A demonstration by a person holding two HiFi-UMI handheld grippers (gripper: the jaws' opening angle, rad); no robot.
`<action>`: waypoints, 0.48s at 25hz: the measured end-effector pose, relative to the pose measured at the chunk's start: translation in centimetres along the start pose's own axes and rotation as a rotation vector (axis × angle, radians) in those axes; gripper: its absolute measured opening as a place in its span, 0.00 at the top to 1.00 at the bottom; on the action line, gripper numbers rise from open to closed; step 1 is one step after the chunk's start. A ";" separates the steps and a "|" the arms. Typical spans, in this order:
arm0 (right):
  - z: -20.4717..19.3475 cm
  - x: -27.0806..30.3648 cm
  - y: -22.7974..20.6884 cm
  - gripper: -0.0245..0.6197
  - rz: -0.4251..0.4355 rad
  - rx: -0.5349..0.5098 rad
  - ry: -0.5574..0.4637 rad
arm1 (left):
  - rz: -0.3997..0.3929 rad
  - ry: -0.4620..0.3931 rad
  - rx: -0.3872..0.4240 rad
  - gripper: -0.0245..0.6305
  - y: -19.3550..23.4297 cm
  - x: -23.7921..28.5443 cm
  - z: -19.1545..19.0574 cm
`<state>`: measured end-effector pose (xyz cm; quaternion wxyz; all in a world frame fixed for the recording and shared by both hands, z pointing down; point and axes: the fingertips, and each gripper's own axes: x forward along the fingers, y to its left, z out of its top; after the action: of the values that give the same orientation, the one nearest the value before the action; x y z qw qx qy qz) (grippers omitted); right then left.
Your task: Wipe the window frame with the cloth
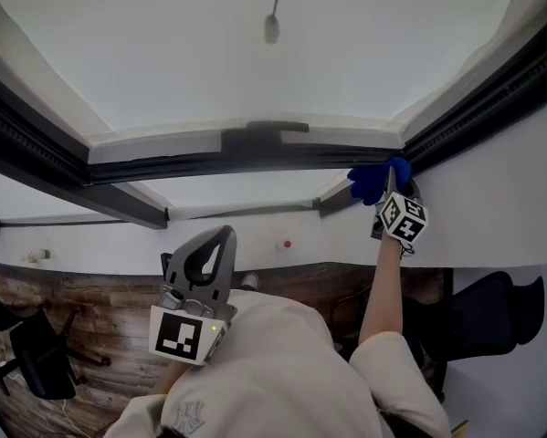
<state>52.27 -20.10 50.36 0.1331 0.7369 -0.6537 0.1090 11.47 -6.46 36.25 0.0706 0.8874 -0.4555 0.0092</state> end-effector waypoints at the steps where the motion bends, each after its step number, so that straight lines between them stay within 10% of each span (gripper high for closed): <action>1: 0.0 0.0 0.0 0.87 0.000 -0.010 0.002 | 0.001 -0.001 0.001 0.95 0.0 0.0 0.0; 12: 0.2 0.3 -2.0 0.87 -0.072 -0.029 0.039 | 0.023 0.002 -0.010 0.95 0.6 -0.7 0.1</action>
<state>54.31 -20.18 50.19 0.1606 0.7557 -0.6256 0.1090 10.59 -6.27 36.22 0.0751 0.8817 -0.4657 0.0087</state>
